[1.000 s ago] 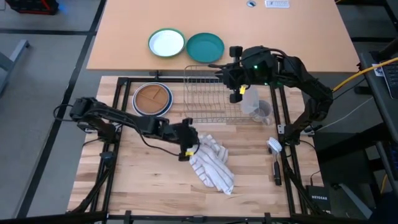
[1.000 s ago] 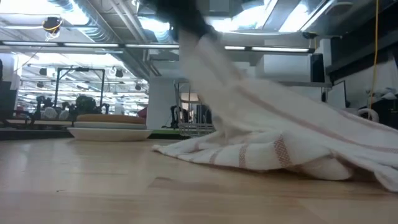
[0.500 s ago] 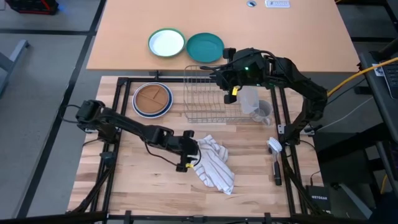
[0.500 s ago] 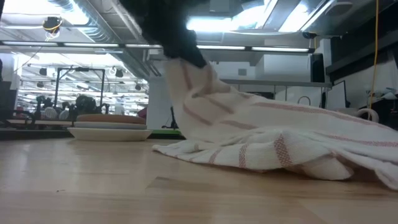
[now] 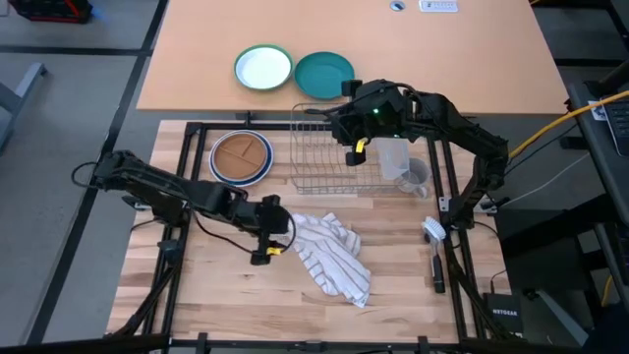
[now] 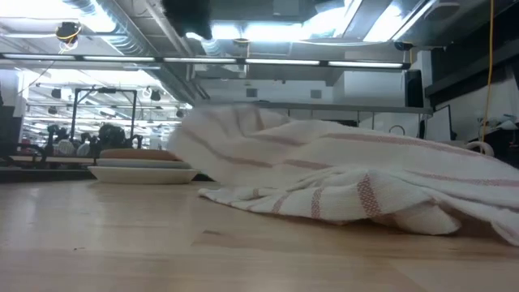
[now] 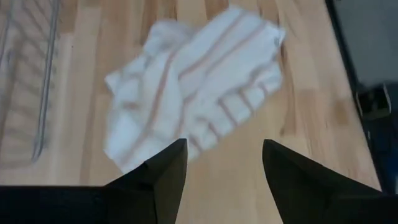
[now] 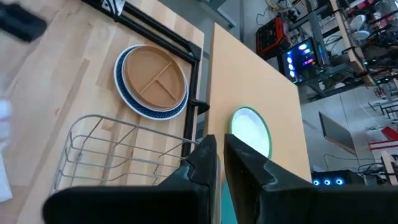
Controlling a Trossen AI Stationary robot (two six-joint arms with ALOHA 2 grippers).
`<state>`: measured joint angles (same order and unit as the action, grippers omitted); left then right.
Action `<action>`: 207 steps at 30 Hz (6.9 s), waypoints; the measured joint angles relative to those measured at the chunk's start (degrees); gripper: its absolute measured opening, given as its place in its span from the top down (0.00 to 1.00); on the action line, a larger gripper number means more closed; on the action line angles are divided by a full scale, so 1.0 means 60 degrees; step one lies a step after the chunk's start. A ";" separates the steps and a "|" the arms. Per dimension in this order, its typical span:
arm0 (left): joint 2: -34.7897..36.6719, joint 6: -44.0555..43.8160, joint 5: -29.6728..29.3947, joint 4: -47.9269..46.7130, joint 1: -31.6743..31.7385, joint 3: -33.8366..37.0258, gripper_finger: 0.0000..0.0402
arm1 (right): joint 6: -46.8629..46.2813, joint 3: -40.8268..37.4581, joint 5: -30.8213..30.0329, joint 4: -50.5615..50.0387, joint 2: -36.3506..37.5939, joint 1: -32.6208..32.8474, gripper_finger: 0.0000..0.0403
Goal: Sort dishes
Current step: Put the brown plate into the dish rack
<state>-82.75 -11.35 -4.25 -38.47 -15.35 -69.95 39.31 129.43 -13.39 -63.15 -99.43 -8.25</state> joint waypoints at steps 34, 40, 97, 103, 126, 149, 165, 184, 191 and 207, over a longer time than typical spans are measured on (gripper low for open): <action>0.0540 -0.0235 -0.3314 -0.3726 0.5034 0.2061 0.65 | -0.0299 -0.0004 0.0664 -0.1981 -0.0905 0.0000 0.91; 0.0536 0.0138 -0.2888 -0.2893 0.5863 0.2441 0.66 | -0.0295 -0.0004 0.0664 -0.1990 -0.0905 0.0000 0.91; 0.2046 0.1221 -0.1537 -0.3067 0.5319 0.2730 0.99 | 0.1553 -0.0040 0.0650 -0.1923 -0.1905 -0.0002 0.91; 0.3015 0.0894 -0.0350 -0.3083 0.4540 0.2391 0.99 | 0.3219 -0.0040 0.0737 -0.1775 -0.1921 0.0000 0.91; 0.3908 0.0389 0.0450 -0.2022 0.2153 0.1636 1.00 | 0.5530 -0.0044 0.3599 0.1190 -0.3168 0.0468 0.91; 0.3698 0.0391 0.0433 -0.1778 0.1992 0.1639 1.00 | 0.4739 -0.0036 0.2559 0.2310 -0.3591 0.1435 0.61; 0.3352 0.0462 0.0690 -0.1411 0.1674 0.1643 1.00 | 0.4235 -0.0040 0.2659 0.1909 -0.4362 0.1435 0.62; 0.3349 0.0635 0.0689 -0.1506 0.1617 0.1643 0.99 | 0.3321 -0.0036 0.2602 0.1635 -0.4384 0.1450 0.82; 0.3372 0.0748 0.0560 -0.1543 0.1628 0.1643 0.92 | 0.2625 -0.0036 0.2111 0.1587 -0.4384 0.1464 0.82; 0.4266 0.1754 0.0020 -0.1529 0.1635 0.1643 0.59 | 0.2380 -0.0040 0.1738 0.1460 -0.4384 0.1559 0.82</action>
<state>-57.15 -0.83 -4.13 -47.64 -5.54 -60.10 53.59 129.19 -2.97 -54.39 -125.73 1.10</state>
